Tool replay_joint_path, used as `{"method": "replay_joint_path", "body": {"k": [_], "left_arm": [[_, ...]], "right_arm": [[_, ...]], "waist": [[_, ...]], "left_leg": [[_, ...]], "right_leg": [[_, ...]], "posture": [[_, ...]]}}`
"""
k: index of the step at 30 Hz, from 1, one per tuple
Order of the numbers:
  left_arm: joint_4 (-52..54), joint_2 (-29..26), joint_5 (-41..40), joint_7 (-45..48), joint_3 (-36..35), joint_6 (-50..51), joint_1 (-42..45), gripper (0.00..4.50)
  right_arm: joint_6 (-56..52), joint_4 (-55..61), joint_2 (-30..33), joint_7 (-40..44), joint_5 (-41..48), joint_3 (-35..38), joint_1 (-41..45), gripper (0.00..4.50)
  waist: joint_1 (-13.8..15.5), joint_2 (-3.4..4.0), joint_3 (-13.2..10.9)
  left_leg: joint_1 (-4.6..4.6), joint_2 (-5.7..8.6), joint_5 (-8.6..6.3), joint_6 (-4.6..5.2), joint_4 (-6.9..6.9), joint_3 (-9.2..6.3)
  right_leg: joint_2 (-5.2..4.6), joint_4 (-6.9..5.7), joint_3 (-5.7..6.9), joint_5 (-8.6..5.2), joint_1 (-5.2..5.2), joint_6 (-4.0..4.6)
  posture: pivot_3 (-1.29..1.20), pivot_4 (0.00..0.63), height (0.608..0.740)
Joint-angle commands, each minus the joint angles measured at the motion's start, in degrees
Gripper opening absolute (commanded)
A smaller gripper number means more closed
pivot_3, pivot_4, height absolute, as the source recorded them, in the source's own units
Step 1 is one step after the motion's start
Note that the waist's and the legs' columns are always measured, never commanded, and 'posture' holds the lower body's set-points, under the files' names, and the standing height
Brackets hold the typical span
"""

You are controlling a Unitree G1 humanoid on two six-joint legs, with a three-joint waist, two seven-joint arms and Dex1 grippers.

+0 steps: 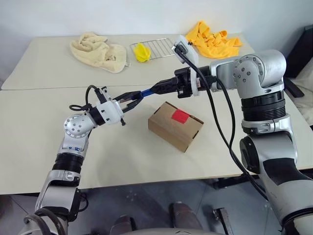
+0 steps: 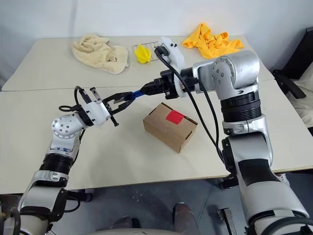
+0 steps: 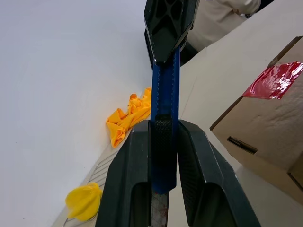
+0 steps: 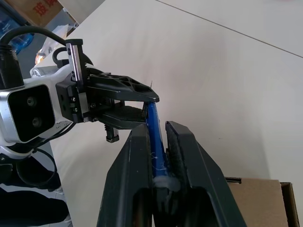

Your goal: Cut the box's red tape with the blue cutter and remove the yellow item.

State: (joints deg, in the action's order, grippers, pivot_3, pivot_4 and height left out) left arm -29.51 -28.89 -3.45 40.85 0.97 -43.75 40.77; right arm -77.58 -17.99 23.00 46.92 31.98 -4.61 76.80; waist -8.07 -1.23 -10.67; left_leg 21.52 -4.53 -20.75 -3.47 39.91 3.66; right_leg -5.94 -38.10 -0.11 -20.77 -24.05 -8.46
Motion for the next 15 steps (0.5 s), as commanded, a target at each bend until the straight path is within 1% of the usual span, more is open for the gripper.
{"method": "replay_joint_path", "body": {"k": [1, 4, 6, 8, 10, 12, 15], "left_arm": [[0.35, -0.62, -0.62, -0.50, -0.82, -0.67, 1.00, 0.44], [-0.34, -0.60, -0.63, -0.81, -0.92, 1.39, 1.68, 0.44], [-0.32, -0.92, -1.90, 0.54, -0.87, 6.30, 2.21, 0.44], [-0.75, -0.93, -0.01, -3.23, -1.98, 8.79, 2.87, 1.17], [-1.06, -1.33, 1.38, -5.18, -2.31, 10.12, 3.27, 1.69], [-1.43, -1.67, 1.34, -5.45, -2.45, 11.43, 3.48, 2.34], [-2.91, -3.85, 0.24, -3.91, -3.34, 13.22, 3.71, 3.25]], "right_arm": [[0.79, 2.26, 3.00, -0.87, -0.80, 1.13, 0.18, 0.16], [0.79, 3.08, 3.13, -0.96, -0.47, 1.01, -0.41, 0.16], [0.83, 3.54, 3.19, -1.12, -0.32, 1.19, -0.67, 0.16], [1.03, 3.77, 3.24, -1.52, -0.26, 1.58, -0.75, 0.16], [1.30, 3.78, 3.45, -2.07, -0.20, 2.06, -0.68, 0.16], [1.73, 3.74, 3.75, -2.47, -0.17, 2.36, -0.57, 0.16], [2.15, 4.33, 5.54, -3.57, -0.47, 3.70, -0.45, 0.16]], "waist": [[0.06, 0.00, 0.00], [0.07, 0.00, 0.00], [0.05, 0.00, 0.00], [0.05, 0.00, 0.00], [0.05, 0.00, 0.00], [-0.02, 0.00, 0.00], [-0.02, 0.00, 0.00]], "left_leg": [[0.00, 0.00, 0.00, 0.00, 0.01, 0.00], [0.01, 0.00, 0.00, 0.00, 0.02, 0.00], [0.01, 0.00, 0.00, 0.00, 0.02, 0.00], [0.01, 0.01, 0.00, 0.00, 0.02, 0.00], [0.01, 0.01, 0.00, 0.00, 0.02, -0.01], [0.01, 0.01, 0.00, 0.00, 0.01, -0.02], [0.01, 0.01, 0.00, 0.00, 0.01, -0.02]], "right_leg": [[0.00, 0.00, 0.00, 0.00, 0.00, 0.00], [-0.01, 0.00, 0.00, 0.00, 0.00, 0.00], [-0.01, -0.01, 0.01, 0.00, 0.00, 0.00], [-0.01, -0.01, 0.01, 0.00, 0.00, 0.00], [0.00, -0.02, 0.01, 0.00, 0.00, 0.00], [0.00, -0.02, 0.01, 0.00, 0.00, 0.00], [0.00, -0.02, 0.01, 0.00, 0.00, 0.00]], "posture": [[0.00, 0.150, 0.740], [0.00, 0.150, 0.740], [0.00, 0.150, 0.740], [0.00, 0.150, 0.740], [0.00, 0.150, 0.740], [0.00, 0.150, 0.740], [0.00, 0.150, 0.740]]}}
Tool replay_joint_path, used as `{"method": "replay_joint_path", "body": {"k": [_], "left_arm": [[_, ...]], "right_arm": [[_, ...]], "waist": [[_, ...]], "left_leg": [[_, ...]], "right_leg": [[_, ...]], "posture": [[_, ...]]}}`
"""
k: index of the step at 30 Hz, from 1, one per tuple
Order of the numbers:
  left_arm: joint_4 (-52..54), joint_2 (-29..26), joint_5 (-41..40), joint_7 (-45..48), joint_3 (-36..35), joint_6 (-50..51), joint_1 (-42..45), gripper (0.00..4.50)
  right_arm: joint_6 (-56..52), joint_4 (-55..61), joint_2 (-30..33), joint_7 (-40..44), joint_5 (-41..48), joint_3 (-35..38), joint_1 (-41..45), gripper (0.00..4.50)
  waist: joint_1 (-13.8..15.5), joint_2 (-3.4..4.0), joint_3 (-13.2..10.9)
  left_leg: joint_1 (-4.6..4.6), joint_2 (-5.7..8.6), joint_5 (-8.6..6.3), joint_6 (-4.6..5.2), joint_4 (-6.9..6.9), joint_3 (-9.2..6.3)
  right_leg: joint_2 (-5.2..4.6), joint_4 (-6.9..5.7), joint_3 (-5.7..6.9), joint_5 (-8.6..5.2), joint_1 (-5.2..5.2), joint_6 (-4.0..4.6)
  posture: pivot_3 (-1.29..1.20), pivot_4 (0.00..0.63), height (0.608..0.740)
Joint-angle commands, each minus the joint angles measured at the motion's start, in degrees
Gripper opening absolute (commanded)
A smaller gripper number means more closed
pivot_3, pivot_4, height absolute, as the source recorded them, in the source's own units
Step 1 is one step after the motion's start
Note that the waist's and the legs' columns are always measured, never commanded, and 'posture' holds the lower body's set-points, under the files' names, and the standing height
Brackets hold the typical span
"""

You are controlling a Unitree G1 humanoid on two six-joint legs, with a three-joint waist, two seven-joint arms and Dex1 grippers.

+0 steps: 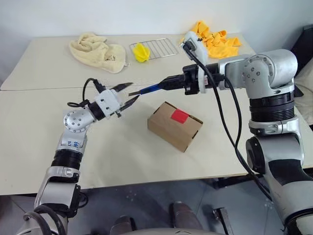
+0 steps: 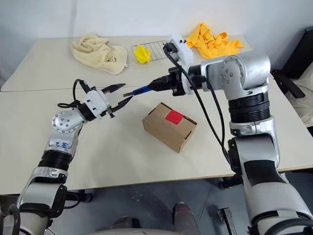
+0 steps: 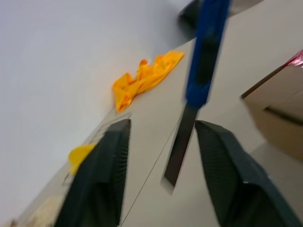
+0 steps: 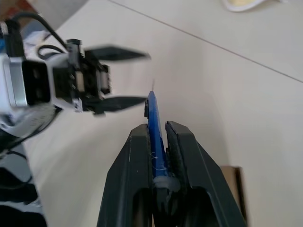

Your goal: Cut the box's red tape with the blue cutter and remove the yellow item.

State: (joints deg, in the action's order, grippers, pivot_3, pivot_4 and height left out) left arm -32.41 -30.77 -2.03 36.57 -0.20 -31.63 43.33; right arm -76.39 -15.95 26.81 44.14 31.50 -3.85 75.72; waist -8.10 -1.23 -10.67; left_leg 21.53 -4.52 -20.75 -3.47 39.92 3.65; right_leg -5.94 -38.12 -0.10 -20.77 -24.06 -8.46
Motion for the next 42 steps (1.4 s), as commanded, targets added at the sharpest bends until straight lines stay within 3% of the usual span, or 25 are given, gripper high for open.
{"method": "replay_joint_path", "body": {"k": [1, 4, 12, 16, 20, 28, 42], "left_arm": [[-0.08, -2.48, -2.76, 2.01, -2.58, 2.29, 1.13, 3.60], [0.12, -3.16, -5.33, 4.76, -3.52, 5.20, 1.22, 4.47], [9.65, -3.35, -9.54, 10.53, -1.79, 27.26, 0.16, 4.50], [17.06, -1.67, -15.07, 17.64, 0.13, 36.61, -0.86, 3.64], [19.92, 2.45, -19.05, 19.85, 1.11, 44.24, 1.85, 2.35], [18.63, 5.50, -16.88, 22.99, 6.34, 51.35, 7.80, 0.02], [11.83, 8.98, -8.04, 23.60, 15.20, 54.59, 12.30, 0.00]], "right_arm": [[0.90, 2.66, 2.28, -1.18, 0.03, 3.48, 0.60, 0.16], [0.32, 4.18, 4.02, -2.20, 0.13, 4.56, 0.16, 0.16], [-3.58, 13.36, 11.39, -5.65, 0.47, 7.63, -3.94, 0.16], [-6.91, 20.13, 15.66, -6.74, 1.48, 9.62, -6.85, 0.16], [-9.61, 26.96, 19.93, -6.47, 2.99, 10.40, -10.14, 0.16], [-13.35, 35.40, 23.87, -6.36, 5.95, 11.87, -15.18, 0.16], [-15.32, 39.82, 22.46, -8.24, 7.55, 12.70, -17.52, 0.16]], "waist": [[0.04, 0.00, 0.00], [0.11, 0.00, 0.00], [0.50, 0.00, 0.00], [0.77, 0.00, 0.00], [1.86, 0.00, 0.00], [3.45, 0.01, 0.00], [4.46, 0.01, 0.00]], "left_leg": [[0.00, 0.00, 0.00, 0.00, 0.00, 0.00], [0.00, 0.01, 0.00, 0.00, 0.00, 0.01], [0.06, 0.05, 0.00, 0.00, -0.01, 0.00], [0.06, 0.04, 0.00, 0.00, -0.03, -0.01], [0.06, 0.05, 0.00, 0.00, 0.00, 0.00], [0.03, 0.09, 0.00, 0.00, 0.09, 0.07], [0.03, 0.14, 0.00, 0.01, 0.08, 0.06]], "right_leg": [[0.00, 0.00, 0.00, 0.00, 0.00, 0.00], [-0.01, 0.01, 0.01, 0.00, 0.00, 0.00], [-0.05, 0.03, 0.05, 0.00, 0.01, 0.00], [-0.04, 0.03, 0.05, 0.00, 0.01, 0.00], [-0.03, 0.05, 0.03, 0.00, 0.00, 0.00], [0.00, 0.03, -0.10, 0.01, 0.01, 0.02], [0.00, 0.10, -0.08, 0.01, 0.04, 0.02]], "posture": [[0.00, 0.150, 0.740], [0.00, 0.150, 0.740], [0.00, 0.150, 0.740], [0.00, 0.150, 0.740], [0.00, 0.150, 0.740], [0.00, 0.150, 0.740], [0.00, 0.150, 0.740]]}}
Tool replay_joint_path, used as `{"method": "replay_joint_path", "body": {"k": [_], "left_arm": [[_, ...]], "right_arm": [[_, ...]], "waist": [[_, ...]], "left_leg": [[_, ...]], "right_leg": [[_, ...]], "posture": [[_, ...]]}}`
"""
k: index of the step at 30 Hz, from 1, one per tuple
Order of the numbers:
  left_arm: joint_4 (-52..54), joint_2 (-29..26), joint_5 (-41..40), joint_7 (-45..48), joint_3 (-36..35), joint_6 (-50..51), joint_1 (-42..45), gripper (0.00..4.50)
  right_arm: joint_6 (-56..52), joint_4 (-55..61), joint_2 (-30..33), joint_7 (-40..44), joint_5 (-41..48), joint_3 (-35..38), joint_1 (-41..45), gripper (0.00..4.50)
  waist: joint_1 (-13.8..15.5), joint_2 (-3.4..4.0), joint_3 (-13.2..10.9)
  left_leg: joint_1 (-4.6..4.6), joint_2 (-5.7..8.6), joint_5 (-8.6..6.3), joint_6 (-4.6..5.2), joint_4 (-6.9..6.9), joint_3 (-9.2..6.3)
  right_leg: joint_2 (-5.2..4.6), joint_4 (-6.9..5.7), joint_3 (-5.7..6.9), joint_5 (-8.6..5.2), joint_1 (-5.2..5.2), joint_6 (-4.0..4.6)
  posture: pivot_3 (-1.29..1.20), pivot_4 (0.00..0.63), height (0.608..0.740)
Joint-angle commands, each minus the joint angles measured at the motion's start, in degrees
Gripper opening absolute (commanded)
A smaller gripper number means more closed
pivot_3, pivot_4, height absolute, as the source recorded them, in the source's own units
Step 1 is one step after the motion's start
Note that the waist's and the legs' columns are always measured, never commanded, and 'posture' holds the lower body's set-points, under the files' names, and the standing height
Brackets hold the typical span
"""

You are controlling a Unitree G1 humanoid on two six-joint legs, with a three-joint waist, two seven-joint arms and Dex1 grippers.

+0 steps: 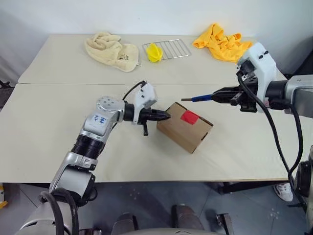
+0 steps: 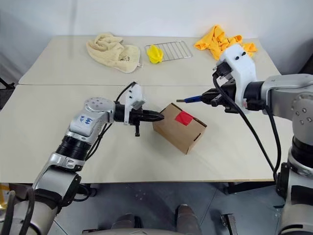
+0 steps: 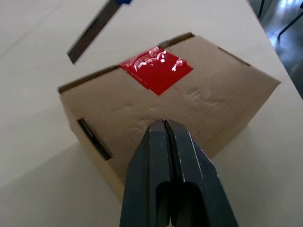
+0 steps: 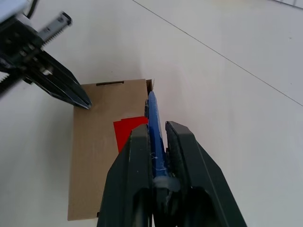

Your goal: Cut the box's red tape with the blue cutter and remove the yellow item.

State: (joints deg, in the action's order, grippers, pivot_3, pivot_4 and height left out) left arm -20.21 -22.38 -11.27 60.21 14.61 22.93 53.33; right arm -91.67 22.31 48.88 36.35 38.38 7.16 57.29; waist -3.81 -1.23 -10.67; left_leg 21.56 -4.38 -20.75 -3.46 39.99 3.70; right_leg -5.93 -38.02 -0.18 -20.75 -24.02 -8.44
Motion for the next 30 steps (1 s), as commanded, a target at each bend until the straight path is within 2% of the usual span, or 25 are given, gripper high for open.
{"method": "replay_joint_path", "body": {"k": [1, 13, 30], "left_arm": [[-1.09, 0.93, 1.75, -0.08, 0.67, -0.11, 2.60, 0.00], [-5.75, 2.57, 5.64, 0.94, 2.66, 0.69, 5.73, 0.00], [-9.28, 3.35, 7.68, 0.75, 2.56, -0.68, 7.37, 0.00]], "right_arm": [[-0.02, 1.51, 0.31, -0.44, 0.80, 1.57, 0.93, 0.16], [2.78, -0.26, -0.25, -0.95, -0.07, -0.92, -0.27, 0.16], [5.52, -2.40, 3.60, -0.83, -0.67, -1.07, -2.97, 0.16]], "waist": [[0.24, 0.00, 0.00], [1.12, 0.00, 0.00], [2.23, 0.00, 0.00]], "left_leg": [[0.00, 0.00, 0.00, 0.00, 0.01, 0.00], [-0.01, 0.01, 0.00, 0.00, 0.04, 0.00], [-0.05, 0.01, 0.00, 0.01, 0.09, 0.00]], "right_leg": [[0.00, 0.00, 0.00, 0.00, 0.00, 0.00], [0.00, -0.02, 0.00, 0.00, 0.02, 0.00], [0.00, -0.05, 0.01, 0.00, 0.07, 0.00]], "posture": [[0.00, 0.150, 0.740], [0.00, 0.150, 0.740], [0.00, 0.150, 0.740]]}}
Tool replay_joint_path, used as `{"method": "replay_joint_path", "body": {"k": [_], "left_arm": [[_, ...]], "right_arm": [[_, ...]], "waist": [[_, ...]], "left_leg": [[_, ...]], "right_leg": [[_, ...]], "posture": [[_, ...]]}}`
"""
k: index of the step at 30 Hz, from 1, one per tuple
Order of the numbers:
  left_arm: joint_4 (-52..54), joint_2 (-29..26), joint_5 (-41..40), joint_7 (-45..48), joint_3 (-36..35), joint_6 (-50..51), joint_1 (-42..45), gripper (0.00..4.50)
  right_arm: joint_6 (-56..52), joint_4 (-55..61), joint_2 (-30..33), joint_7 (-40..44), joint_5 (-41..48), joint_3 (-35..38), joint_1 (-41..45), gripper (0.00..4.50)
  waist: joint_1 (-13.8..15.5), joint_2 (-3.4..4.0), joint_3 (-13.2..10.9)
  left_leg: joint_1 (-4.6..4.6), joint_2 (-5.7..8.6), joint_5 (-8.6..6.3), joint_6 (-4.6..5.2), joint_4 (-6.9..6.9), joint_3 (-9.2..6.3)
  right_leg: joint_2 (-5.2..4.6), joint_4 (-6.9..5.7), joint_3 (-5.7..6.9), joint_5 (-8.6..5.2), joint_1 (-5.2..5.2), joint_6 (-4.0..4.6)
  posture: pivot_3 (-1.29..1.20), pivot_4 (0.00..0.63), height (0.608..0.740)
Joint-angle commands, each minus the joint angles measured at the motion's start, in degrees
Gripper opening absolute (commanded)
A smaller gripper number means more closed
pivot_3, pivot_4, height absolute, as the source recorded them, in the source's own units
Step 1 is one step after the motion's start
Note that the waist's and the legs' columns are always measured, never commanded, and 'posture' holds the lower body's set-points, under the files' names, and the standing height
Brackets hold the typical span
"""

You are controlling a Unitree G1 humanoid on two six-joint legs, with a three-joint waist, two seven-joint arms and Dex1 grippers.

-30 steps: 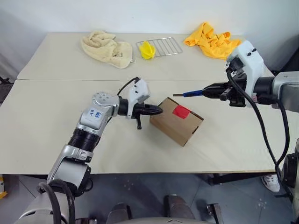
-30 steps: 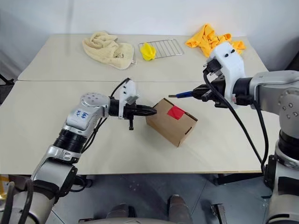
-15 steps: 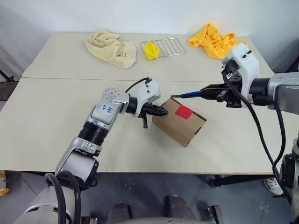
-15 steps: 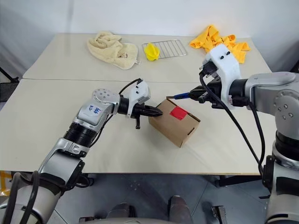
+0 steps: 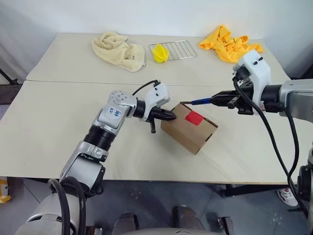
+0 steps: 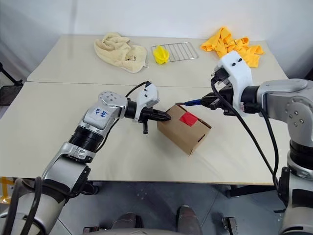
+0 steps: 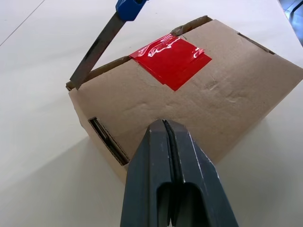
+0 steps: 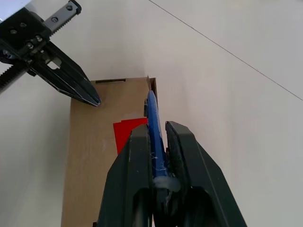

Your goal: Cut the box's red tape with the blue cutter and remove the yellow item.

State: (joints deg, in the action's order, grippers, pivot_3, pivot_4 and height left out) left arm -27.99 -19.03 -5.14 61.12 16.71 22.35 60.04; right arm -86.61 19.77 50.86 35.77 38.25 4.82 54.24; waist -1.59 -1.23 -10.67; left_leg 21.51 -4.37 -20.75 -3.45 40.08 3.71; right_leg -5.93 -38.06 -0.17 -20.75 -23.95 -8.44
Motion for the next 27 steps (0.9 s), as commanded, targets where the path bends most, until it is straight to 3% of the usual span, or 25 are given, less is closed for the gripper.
{"method": "replay_joint_path", "body": {"k": [1, 14, 27], "left_arm": [[-1.61, 0.05, 1.60, -0.11, 0.48, -0.15, 0.72, 0.00], [-3.75, 1.02, 2.69, 0.31, 1.10, -0.81, 1.91, 0.00], [-3.31, 2.31, 5.75, -0.67, 4.56, 6.04, 3.13, 0.00]], "right_arm": [[0.39, 0.10, 1.73, -0.36, -0.48, 1.50, 0.10, 0.16], [0.28, 1.37, 4.54, 0.74, 0.62, 1.58, -1.73, 0.16], [-0.25, -1.97, 10.56, 5.21, 0.69, -7.31, 3.82, 0.16]], "waist": [[0.01, 0.00, 0.00], [0.06, 0.00, 0.00], [0.62, 0.00, 0.00]], "left_leg": [[0.00, 0.00, 0.00, 0.00, 0.00, 0.00], [-0.05, 0.00, -0.01, 0.01, 0.02, 0.00], [-0.28, 0.01, -0.03, 0.05, 0.06, 0.00]], "right_leg": [[0.00, 0.00, 0.00, 0.00, 0.00, 0.00], [0.00, 0.00, 0.00, 0.00, 0.07, 0.00], [0.00, 0.17, 0.00, 0.01, 0.31, -0.01]], "posture": [[0.00, 0.150, 0.740], [0.00, 0.150, 0.740], [0.00, 0.150, 0.740]]}}
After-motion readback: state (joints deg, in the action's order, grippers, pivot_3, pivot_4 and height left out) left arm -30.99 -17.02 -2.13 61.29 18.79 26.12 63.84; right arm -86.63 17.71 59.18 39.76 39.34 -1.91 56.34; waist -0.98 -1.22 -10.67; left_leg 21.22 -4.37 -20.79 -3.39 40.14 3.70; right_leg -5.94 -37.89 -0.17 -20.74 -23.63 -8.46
